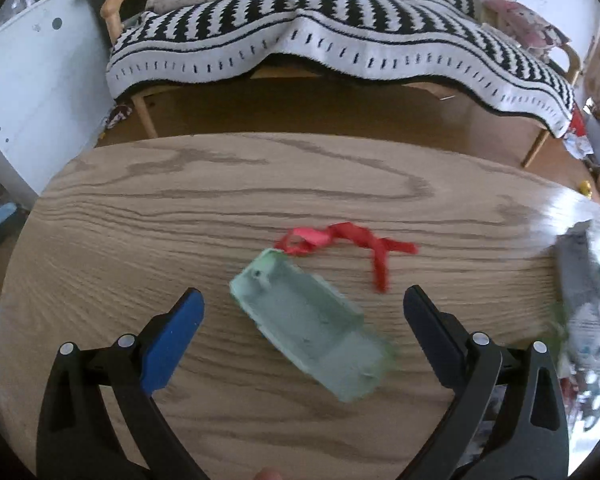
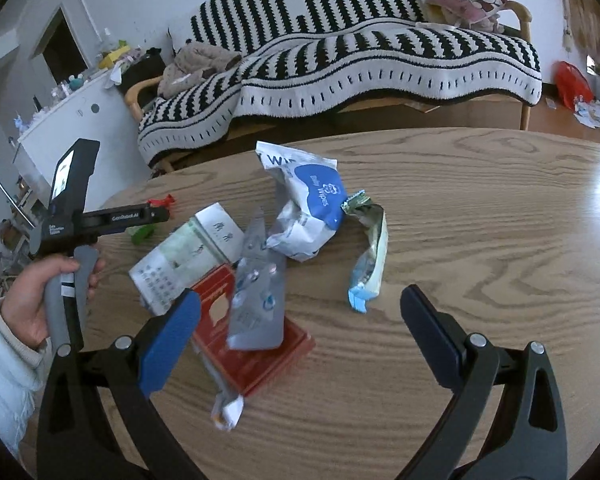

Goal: Collect trash
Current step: 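Grasp the pale green plastic tray with the left tool while the right tool grasps a silver blister pack, then carry the tray and blister pack over the black bin and open both tools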

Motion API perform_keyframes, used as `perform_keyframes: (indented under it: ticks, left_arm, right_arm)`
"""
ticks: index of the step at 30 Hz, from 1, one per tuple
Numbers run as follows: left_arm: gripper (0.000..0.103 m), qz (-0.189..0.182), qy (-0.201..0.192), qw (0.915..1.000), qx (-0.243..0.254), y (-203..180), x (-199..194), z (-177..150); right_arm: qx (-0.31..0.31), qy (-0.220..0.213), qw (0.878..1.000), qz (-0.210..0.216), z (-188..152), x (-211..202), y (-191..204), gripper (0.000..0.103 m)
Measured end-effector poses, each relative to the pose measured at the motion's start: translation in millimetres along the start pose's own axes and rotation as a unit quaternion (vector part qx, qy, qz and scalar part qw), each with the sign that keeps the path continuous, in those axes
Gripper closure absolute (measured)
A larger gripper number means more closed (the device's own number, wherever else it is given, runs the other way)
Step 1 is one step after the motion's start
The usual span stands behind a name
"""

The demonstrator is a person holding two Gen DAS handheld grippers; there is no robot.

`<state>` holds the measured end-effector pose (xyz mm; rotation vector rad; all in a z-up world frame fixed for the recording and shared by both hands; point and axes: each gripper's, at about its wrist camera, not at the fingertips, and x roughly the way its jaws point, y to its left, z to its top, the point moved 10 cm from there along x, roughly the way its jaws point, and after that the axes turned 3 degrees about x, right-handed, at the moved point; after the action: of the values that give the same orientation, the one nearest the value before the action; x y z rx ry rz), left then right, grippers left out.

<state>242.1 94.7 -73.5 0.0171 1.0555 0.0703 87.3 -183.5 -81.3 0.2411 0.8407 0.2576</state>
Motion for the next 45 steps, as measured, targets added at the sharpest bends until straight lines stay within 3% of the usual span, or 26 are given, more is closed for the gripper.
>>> perform_keyframes:
  ticks: [4,6,8,9,10,11,12,13,16,30,37,45]
  left_arm:
    - [0.006,0.002,0.002,1.0000,-0.001,14,2,-7]
    - [0.006,-0.002,0.000,1.0000,-0.001,19,1,-7]
    - [0.006,-0.015,0.002,0.9999,-0.004,21,1,-8]
    - [0.006,-0.023,0.006,0.9997,-0.003,20,2,-10]
    - [0.010,-0.020,0.004,0.9998,0.004,19,1,-11]
    - [0.024,-0.015,0.000,0.9998,0.010,19,-1,-11]
    - [0.035,-0.011,-0.011,0.9998,0.012,20,-6,-10]
    - [0.063,-0.009,-0.015,0.9998,0.007,22,-9,-10]
    - [0.068,-0.032,-0.012,0.9994,-0.009,23,-14,-13]
    - [0.068,-0.045,-0.038,0.9982,0.007,18,-71,-30]
    - [0.068,-0.053,-0.033,0.9980,0.010,15,-98,-52]
    - [0.068,-0.079,-0.061,0.9946,0.029,-16,-172,-87]
  right_arm:
    - [-0.007,0.002,1.000,0.009,4,10,8,0.007]
    - [-0.005,0.007,1.000,0.015,4,14,12,0.018]
    - [-0.003,0.018,1.000,0.018,1,17,14,0.039]
    - [-0.003,0.022,1.000,0.022,-1,19,17,0.044]
    - [-0.005,0.024,0.999,0.023,-1,19,18,0.057]
    - [-0.008,0.025,0.999,0.024,-2,19,20,0.074]
    - [-0.009,0.022,0.999,0.028,-3,18,22,0.077]
    - [-0.009,0.021,0.999,0.031,-4,16,24,0.079]
    - [-0.013,0.020,0.999,0.041,-8,11,29,0.080]
    - [-0.015,-0.013,0.998,0.052,2,-45,40,0.080]
    - [-0.004,0.005,0.999,0.035,-21,-50,28,0.080]
    - [0.006,-0.054,0.998,0.021,-7,-138,12,0.080]
